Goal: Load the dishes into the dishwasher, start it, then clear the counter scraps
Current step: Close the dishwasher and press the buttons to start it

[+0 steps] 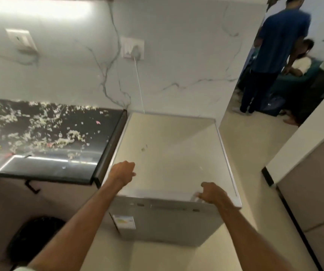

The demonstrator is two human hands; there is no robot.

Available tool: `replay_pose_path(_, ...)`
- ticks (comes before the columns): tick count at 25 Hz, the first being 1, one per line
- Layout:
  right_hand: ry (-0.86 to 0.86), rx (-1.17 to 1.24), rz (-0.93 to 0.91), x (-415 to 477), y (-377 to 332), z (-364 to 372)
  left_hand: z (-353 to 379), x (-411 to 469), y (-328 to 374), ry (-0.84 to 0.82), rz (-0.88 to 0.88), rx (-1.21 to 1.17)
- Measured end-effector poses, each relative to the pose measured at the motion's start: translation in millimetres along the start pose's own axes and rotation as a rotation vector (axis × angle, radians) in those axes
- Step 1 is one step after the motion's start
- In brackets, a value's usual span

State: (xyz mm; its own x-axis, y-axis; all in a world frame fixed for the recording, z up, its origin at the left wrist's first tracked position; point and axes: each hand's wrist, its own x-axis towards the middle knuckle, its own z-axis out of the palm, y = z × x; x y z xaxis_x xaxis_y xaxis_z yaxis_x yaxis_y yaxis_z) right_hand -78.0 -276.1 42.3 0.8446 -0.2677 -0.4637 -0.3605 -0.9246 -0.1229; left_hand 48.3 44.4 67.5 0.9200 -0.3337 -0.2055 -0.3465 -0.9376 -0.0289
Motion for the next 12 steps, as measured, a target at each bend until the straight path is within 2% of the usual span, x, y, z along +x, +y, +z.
replay_pose_path(6, 0.071, 0.004, -0.097, 20, -91, -62, -127, 32, -30, 0.316, 0.139, 0.097)
replay_pose_path(12, 0.268, 0.004, -0.266, 65, -179, -167, -299, 77, -61, 0.565, 0.259, 0.399)
